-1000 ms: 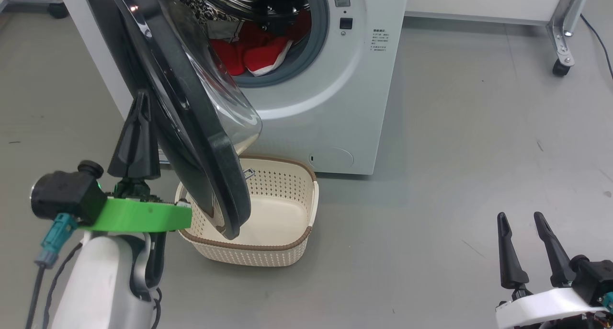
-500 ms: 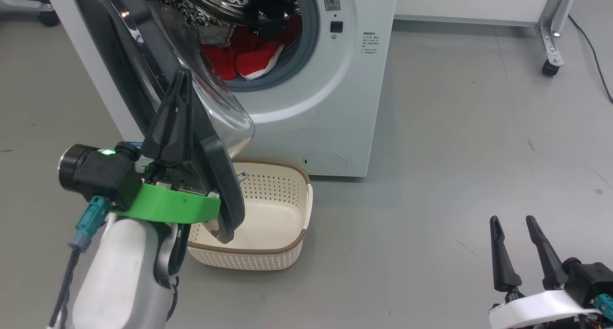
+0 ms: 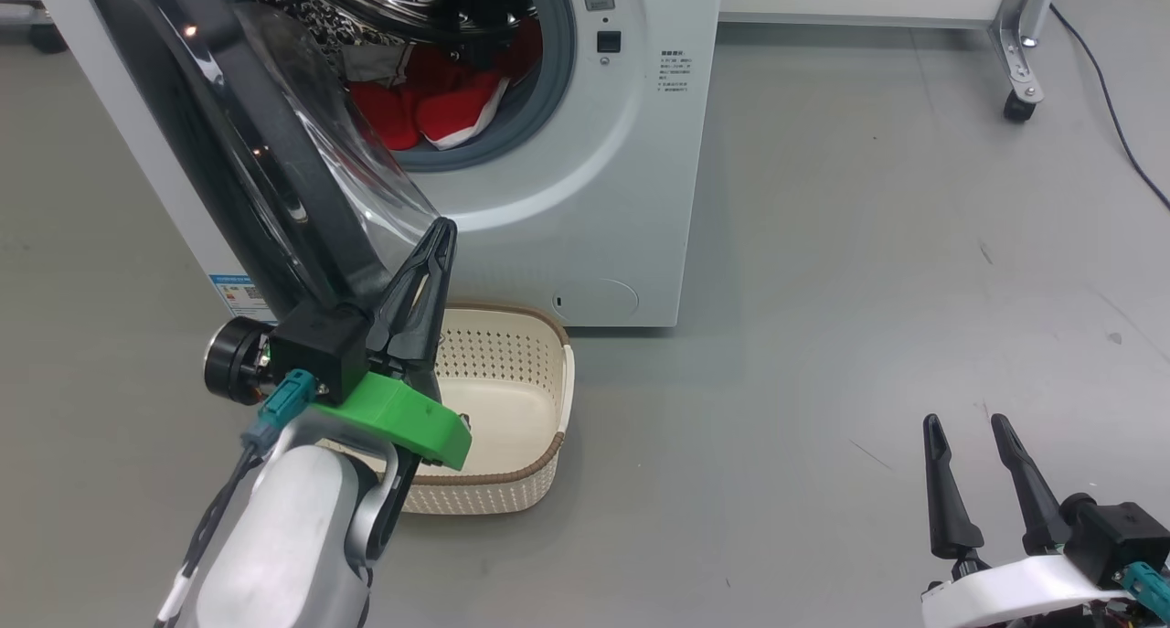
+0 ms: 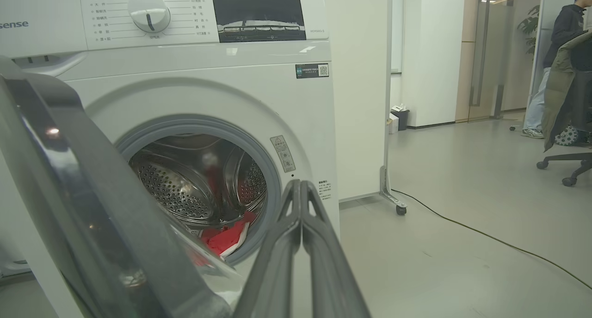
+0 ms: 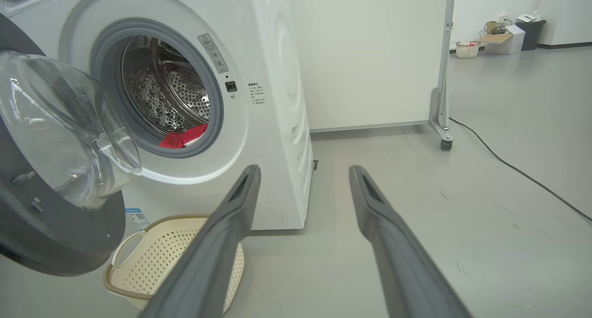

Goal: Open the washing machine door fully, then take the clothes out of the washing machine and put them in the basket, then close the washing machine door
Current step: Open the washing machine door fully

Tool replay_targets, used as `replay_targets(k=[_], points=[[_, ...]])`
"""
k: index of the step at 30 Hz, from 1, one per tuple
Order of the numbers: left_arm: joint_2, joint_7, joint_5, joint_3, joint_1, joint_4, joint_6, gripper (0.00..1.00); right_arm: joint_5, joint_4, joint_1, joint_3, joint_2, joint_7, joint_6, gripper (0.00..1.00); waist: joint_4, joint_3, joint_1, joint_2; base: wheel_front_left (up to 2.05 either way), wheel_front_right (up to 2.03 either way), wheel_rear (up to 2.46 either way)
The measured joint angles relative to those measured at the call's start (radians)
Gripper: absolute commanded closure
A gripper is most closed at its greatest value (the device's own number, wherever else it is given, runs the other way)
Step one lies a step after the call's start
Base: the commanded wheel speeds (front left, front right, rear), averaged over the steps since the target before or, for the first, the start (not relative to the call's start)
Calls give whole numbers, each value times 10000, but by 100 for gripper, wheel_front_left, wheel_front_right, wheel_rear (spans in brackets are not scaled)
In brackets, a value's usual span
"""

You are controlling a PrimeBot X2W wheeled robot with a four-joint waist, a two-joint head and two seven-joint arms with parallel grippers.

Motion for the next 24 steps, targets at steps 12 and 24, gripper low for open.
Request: replay_targets(k=[12, 24], points=[[-23, 341, -370, -240, 306, 1239, 48, 100, -25, 61, -40, -63, 146, -2, 12, 0, -421, 215, 0, 0, 0, 0, 0], [-33, 437, -569, 10, 439, 2378, 476, 100, -27, 117, -84, -180, 284, 0, 13, 0, -662, 338, 0, 0, 0, 0, 0]])
